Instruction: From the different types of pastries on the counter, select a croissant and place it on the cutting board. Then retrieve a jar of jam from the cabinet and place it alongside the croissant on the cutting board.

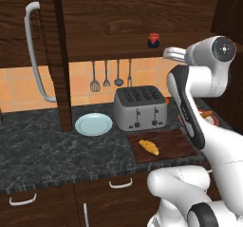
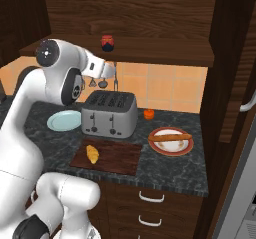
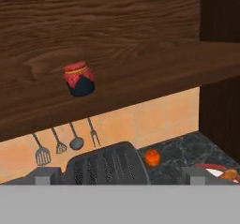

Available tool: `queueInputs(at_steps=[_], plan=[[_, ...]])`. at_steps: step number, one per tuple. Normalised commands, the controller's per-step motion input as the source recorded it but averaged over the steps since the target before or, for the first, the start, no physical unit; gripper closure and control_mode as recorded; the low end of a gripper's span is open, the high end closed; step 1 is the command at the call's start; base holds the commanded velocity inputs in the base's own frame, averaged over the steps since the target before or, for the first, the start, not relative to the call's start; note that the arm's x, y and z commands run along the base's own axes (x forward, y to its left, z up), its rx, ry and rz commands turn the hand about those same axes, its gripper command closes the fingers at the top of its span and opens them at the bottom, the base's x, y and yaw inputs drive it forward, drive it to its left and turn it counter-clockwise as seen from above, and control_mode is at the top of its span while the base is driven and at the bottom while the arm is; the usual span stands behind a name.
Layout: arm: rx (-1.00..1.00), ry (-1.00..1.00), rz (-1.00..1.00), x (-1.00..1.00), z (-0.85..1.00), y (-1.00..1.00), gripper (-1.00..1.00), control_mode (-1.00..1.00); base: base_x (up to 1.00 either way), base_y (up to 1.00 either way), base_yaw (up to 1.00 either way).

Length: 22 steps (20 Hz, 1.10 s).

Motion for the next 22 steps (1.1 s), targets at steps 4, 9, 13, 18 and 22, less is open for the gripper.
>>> queueInputs(at_steps=[4, 9, 13, 18, 22], plan=[[-0.07, -0.18, 0.04, -0.46, 1.0, 0.0, -1.0, -1.0, 0.0, 0.0, 0.0], [-0.01, -0.51, 0.18, 0.04, 0.83, 0.0, -1.0, -1.0, 0.0, 0.0, 0.0], [0.0, -0.3, 0.18, 0.03, 0.01, -0.01, -1.0, -1.0, 0.0, 0.0, 0.0], [0.0, -0.32, 0.35, 0.06, -0.05, -0.04, -1.0, -1.0, 0.0, 0.0, 0.0], [0.0, -0.1, 0.08, 0.0, 0.0, -0.01, -1.0, -1.0, 0.0, 0.0, 0.0]])
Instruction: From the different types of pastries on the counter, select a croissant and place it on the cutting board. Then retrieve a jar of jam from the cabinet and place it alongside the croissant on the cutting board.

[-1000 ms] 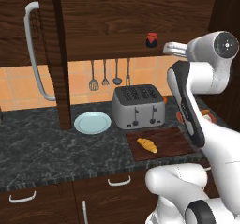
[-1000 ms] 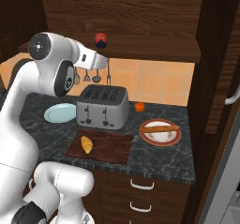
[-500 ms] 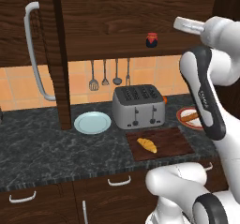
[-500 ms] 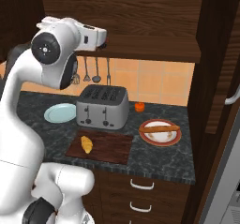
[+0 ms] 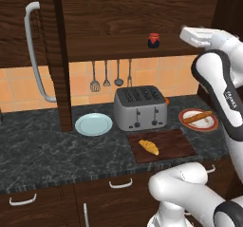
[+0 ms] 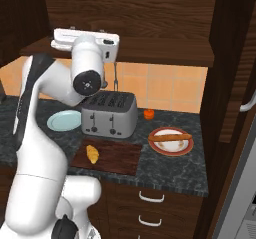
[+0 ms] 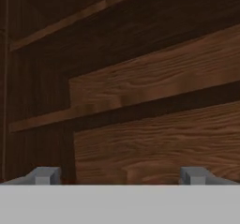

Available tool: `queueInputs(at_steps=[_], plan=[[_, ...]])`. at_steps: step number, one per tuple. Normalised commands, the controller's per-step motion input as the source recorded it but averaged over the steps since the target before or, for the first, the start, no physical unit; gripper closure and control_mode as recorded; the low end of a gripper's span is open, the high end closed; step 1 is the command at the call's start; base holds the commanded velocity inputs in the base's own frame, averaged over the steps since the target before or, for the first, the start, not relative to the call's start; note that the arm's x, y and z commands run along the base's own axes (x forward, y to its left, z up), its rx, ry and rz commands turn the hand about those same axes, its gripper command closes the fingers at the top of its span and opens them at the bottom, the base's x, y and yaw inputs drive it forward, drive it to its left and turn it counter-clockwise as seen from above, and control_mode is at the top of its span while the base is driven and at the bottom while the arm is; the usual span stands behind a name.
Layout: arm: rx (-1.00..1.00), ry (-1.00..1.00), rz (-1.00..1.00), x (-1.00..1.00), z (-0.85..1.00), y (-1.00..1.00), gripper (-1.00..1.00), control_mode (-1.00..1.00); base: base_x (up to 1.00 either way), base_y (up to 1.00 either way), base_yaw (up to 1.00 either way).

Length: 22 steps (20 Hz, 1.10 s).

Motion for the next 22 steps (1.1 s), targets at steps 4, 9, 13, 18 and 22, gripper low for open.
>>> queueInputs(at_steps=[4, 9, 13, 18, 22], plan=[[-0.02, 0.13, -0.32, -0.12, 0.17, 0.0, -1.0, -1.0, 0.0, 0.0, 0.0], [-0.07, 0.47, -0.54, -0.1, 0.43, 0.0, -1.0, -1.0, 0.0, 0.0, 0.0], [0.0, 0.0, 0.0, -0.19, 0.27, 0.0, -1.0, -1.0, 0.0, 0.0, 0.0], [-0.02, 0.0, 0.01, -0.18, 0.27, 0.01, -1.0, -1.0, 0.0, 0.0, 0.0], [0.0, 0.22, 0.04, 0.0, -0.14, 0.01, -1.0, -1.0, 0.0, 0.0, 0.0]])
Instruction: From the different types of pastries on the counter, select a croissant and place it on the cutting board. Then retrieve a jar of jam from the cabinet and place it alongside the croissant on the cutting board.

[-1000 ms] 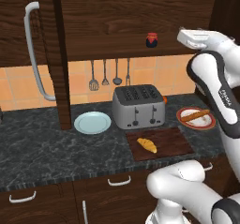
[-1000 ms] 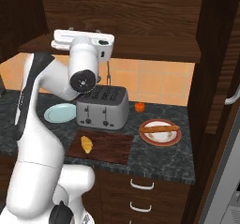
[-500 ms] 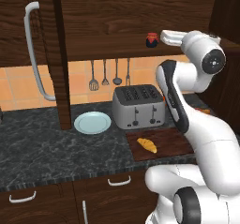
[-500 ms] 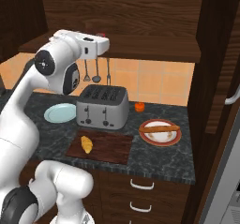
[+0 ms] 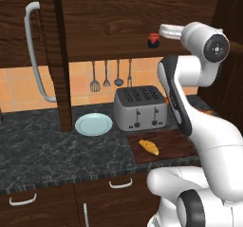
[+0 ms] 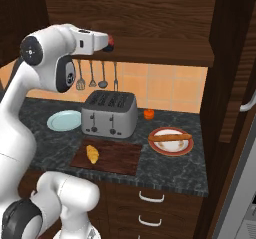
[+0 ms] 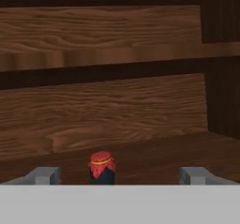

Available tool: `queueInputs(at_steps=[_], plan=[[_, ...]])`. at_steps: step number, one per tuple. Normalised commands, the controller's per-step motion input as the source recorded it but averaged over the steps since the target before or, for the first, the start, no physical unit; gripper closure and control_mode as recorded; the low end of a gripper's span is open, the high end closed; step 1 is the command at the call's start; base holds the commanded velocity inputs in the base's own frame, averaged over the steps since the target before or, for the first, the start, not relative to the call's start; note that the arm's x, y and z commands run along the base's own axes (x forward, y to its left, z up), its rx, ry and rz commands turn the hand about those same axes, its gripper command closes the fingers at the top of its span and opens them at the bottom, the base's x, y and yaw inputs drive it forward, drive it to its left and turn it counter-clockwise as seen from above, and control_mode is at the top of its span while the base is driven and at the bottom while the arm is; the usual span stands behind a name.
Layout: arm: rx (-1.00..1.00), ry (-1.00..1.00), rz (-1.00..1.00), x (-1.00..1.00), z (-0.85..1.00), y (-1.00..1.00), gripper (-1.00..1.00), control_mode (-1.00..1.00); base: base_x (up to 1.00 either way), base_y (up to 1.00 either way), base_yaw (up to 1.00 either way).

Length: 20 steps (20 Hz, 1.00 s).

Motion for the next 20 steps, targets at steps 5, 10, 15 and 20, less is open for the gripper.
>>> queueInputs(at_steps=[5, 10, 15, 20], plan=[[0.0, 0.09, 0.02, 0.0, -0.03, 0.03, -1.0, -1.0, 0.0, 0.0, 0.0], [0.0, 0.12, 0.02, 0.01, 0.0, 0.06, -1.0, -1.0, 0.0, 0.0, 0.0], [0.0, 0.12, 0.01, 0.0, -0.1, 0.04, -1.0, -1.0, 0.0, 0.0, 0.0], [0.0, 0.0, 0.0, 0.0, -0.22, 0.1, -1.0, -1.0, 0.0, 0.0, 0.0]])
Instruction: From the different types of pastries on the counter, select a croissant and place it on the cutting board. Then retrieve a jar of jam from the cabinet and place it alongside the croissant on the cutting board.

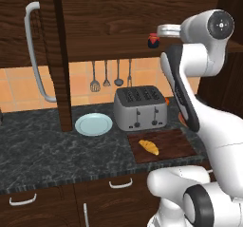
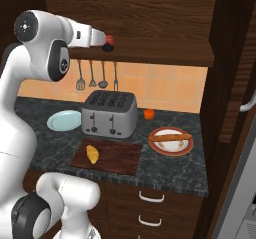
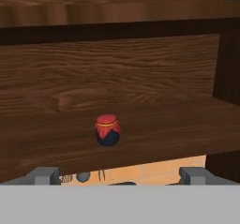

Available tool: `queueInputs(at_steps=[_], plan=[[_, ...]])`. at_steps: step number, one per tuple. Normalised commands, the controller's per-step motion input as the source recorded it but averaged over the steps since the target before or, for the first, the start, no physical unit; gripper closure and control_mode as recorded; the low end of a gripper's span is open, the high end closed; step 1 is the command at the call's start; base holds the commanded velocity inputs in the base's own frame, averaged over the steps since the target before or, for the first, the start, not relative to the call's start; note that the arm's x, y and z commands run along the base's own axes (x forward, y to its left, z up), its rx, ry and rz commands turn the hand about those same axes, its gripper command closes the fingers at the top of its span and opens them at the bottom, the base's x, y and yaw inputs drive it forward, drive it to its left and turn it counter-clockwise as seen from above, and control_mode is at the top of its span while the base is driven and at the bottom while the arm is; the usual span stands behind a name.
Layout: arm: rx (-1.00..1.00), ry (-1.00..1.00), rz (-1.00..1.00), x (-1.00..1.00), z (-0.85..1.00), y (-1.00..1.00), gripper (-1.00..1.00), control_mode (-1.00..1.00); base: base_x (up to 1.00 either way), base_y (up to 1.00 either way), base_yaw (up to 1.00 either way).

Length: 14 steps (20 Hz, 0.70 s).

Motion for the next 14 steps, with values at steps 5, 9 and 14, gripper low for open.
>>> queueInputs(at_steps=[5, 9, 14], plan=[[0.0, 0.0, 0.0, -0.05, -0.35, 0.07, -1.0, -1.0, 0.0, 0.0, 0.0], [0.0, 0.0, 0.0, 0.13, -0.44, 0.01, -1.0, -1.0, 0.0, 0.0, 0.0], [-0.03, 0.03, 0.02, -0.05, 0.44, 0.02, -1.0, -1.0, 0.0, 0.0, 0.0]])
